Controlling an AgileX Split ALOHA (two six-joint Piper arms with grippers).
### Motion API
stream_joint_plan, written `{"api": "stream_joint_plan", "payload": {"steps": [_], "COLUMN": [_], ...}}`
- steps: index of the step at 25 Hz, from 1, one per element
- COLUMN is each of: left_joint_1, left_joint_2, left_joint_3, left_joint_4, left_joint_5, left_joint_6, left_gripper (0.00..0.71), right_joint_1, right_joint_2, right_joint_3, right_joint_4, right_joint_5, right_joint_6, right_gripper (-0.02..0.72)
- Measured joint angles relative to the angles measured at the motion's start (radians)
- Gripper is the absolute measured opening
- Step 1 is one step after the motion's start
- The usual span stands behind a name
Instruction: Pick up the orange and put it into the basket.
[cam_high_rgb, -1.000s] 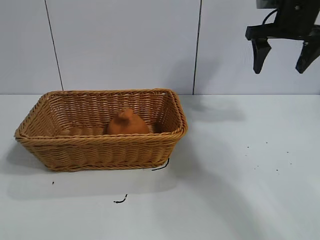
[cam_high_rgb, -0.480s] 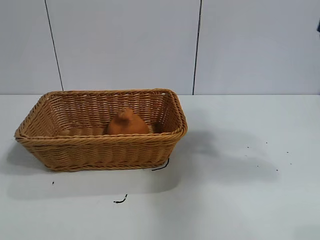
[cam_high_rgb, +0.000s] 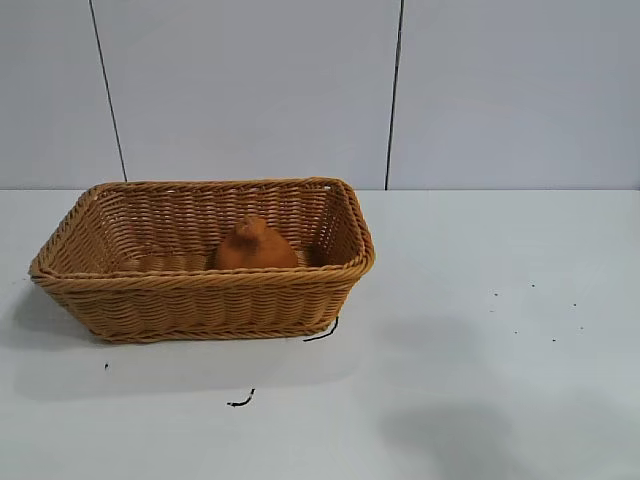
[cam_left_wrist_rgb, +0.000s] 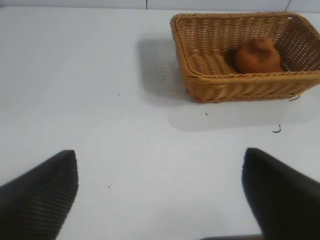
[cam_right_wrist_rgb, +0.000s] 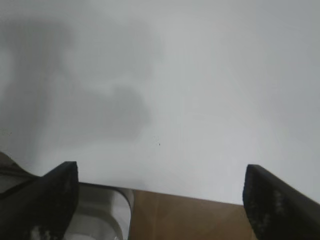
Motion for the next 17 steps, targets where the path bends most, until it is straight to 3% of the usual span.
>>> {"api": "stream_joint_plan", "payload": {"steps": [7,17], "left_joint_1": [0.0,0.0], "left_joint_2": [0.0,0.0], "left_joint_3": [0.0,0.0], "left_joint_4": [0.0,0.0], "left_joint_5": [0.0,0.0], "left_joint_6": [0.0,0.0], "left_gripper": [0.639,0.639], "right_joint_1": [0.0,0.0], "right_joint_2": [-0.303,-0.314], "right_joint_3": [0.0,0.005], "right_joint_4": [0.0,-0.001], "right_joint_5": [-0.003,-0.001], "right_joint_6": [-0.002,-0.002], "right_gripper": [0.634,0.634]}}
